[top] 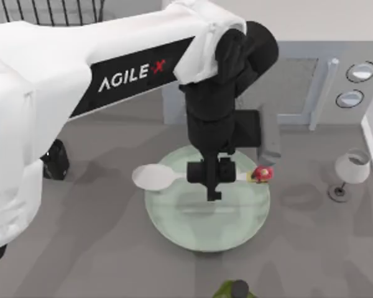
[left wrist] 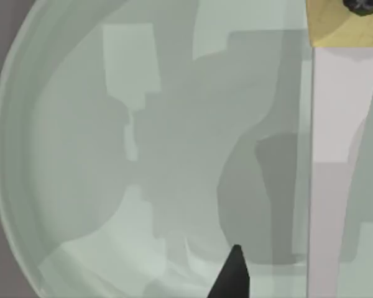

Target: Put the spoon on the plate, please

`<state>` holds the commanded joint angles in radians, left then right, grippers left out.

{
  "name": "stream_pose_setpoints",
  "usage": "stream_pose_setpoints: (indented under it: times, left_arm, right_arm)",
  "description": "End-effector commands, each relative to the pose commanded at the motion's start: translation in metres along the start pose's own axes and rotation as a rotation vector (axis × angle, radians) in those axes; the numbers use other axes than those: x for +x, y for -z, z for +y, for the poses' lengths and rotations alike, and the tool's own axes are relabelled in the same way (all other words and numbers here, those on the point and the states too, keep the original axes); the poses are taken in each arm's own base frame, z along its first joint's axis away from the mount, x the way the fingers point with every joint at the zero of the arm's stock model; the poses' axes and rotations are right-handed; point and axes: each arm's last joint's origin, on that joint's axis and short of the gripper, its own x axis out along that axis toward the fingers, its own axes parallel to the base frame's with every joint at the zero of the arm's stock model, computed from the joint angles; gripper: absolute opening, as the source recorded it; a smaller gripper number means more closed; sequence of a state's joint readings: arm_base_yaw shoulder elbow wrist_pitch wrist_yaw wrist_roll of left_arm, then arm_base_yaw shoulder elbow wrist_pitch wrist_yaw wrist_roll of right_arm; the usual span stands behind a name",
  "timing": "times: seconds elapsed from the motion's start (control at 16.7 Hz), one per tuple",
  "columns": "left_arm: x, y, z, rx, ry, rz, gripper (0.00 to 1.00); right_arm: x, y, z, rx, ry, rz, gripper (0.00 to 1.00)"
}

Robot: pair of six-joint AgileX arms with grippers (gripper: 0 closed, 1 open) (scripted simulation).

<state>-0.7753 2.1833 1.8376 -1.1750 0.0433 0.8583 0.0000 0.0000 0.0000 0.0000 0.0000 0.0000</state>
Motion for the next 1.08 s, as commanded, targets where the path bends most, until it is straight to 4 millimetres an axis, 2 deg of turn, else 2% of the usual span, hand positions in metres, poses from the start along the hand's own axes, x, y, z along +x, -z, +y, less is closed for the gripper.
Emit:
stream_pose_setpoints:
  times: [0.42,0.6,0.84,1.08]
  left_arm:
    - [-0.02,-0.016,-0.007,0.072,-0.088,-0.082,0.0]
    - [-0.02,-0.018,-0.008,0.078,-0.113,-0.087,0.0]
    - [-0.002,-0.012,-0.003,0.048,-0.1,-0.047,0.0]
    - [0.03,0.001,0.003,-0.006,-0.04,0.029,0.0]
  right_arm:
    - [0.0,0.0,0.0,0.0,0.0,0.0,1.0]
    - [0.0,0.0,0.0,0.0,0.0,0.0,1.0]
    - [0.0,0.0,0.0,0.0,0.0,0.0,1.0]
    - [0.0,0.0,0.0,0.0,0.0,0.0,1.0]
